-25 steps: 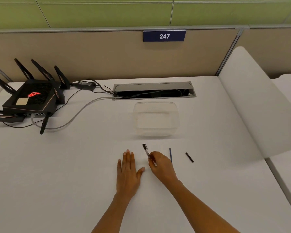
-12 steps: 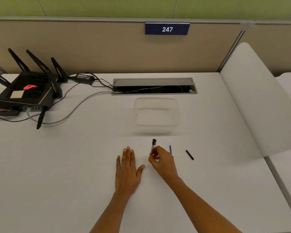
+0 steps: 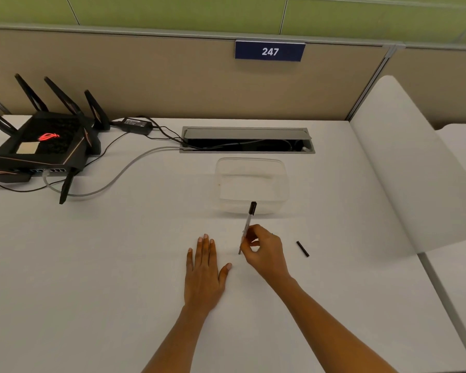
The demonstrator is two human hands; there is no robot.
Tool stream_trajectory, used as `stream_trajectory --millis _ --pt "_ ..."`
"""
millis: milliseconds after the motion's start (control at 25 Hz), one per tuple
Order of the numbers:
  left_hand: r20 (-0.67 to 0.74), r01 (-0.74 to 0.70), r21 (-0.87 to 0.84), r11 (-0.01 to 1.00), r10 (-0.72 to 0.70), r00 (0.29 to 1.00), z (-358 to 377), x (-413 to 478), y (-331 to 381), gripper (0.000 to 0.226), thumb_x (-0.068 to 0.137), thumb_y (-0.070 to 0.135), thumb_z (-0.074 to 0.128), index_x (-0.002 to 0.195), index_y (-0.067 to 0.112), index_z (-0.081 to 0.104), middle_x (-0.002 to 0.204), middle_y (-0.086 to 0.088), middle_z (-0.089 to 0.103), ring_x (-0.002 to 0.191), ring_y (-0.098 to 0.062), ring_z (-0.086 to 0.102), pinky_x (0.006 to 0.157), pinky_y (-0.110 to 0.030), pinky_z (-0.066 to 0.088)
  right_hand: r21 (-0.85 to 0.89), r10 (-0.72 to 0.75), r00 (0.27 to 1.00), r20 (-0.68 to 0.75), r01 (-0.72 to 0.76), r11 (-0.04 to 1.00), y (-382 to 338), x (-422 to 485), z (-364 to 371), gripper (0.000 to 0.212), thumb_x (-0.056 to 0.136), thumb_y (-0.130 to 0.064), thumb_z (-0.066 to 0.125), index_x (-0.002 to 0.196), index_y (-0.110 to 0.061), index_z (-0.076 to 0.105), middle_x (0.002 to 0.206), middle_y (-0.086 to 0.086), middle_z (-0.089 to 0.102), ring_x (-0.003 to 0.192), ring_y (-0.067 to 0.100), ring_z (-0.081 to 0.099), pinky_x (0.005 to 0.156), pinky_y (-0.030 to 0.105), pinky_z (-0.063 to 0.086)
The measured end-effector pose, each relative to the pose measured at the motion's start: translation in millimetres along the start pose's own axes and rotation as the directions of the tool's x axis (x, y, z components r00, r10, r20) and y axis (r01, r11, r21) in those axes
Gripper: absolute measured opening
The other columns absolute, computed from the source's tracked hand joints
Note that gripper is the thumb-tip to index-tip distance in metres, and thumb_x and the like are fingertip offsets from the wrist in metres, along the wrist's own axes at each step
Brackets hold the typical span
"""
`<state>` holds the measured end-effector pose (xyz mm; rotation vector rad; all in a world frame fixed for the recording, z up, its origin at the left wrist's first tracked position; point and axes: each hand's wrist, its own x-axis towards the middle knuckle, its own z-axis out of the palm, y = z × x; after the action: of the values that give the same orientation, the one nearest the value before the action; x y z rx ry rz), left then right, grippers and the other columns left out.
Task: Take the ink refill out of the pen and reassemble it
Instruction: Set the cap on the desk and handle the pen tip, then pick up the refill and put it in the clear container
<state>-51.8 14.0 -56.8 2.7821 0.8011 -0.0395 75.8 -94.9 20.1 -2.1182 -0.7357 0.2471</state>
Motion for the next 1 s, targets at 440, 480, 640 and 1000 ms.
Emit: stream_trajectory --millis 440,480,640,1000 --pt "0.015 0.015 -0.031 0.999 -0.015 1.000 1 1 -2 0.079 0.095 0.061 0.018 0.148 0.003 0.027 0.157 -0.014 0.024 0.146 -0.026 0.015 0.116 -0.043 0.006 0.055 -0.017 0.998 -0.068 0.021 0.998 -27 29 -11 0.017 0.083 -0.017 0.069 0.098 -0.010 0.066 0.086 -0.003 0.068 0.077 0.012 0.064 0.072 0.016 0.054" --pt "0.014 0.014 -0.039 0.999 -0.013 1.000 2 1 -2 0.079 0.095 0.060 0.017 0.148 0.003 0.028 0.156 -0.015 0.025 0.146 -0.026 0.015 0.116 -0.042 0.006 0.047 -0.013 0.998 -0.055 0.015 0.999 -26 28 -10 0.017 0.083 -0.017 0.068 0.098 -0.011 0.066 0.086 -0.002 0.069 0.077 0.013 0.064 0.072 0.019 0.056" --pt "-0.046 0.014 -0.154 0.988 -0.021 0.999 0 5 -2 0.077 0.097 0.058 0.010 0.145 0.004 0.034 0.154 -0.013 0.033 0.143 -0.025 0.026 0.119 -0.040 0.007 -0.055 0.046 0.998 0.040 -0.043 0.998 -12 17 -1 0.016 0.083 -0.020 0.066 0.097 -0.012 0.067 0.082 -0.001 0.070 0.074 0.013 0.065 0.072 0.026 0.056" --pt "0.050 0.266 -0.852 0.451 -0.437 0.898 -54 21 30 0.037 0.092 0.036 0.058 0.121 0.014 0.065 0.117 -0.002 0.069 0.108 -0.017 0.063 0.092 -0.025 0.045 -0.213 0.150 0.955 0.254 -0.096 0.972 2 -4 21 0.022 0.082 -0.025 0.062 0.101 -0.014 0.069 0.090 0.004 0.072 0.075 0.016 0.063 0.074 0.031 0.057"
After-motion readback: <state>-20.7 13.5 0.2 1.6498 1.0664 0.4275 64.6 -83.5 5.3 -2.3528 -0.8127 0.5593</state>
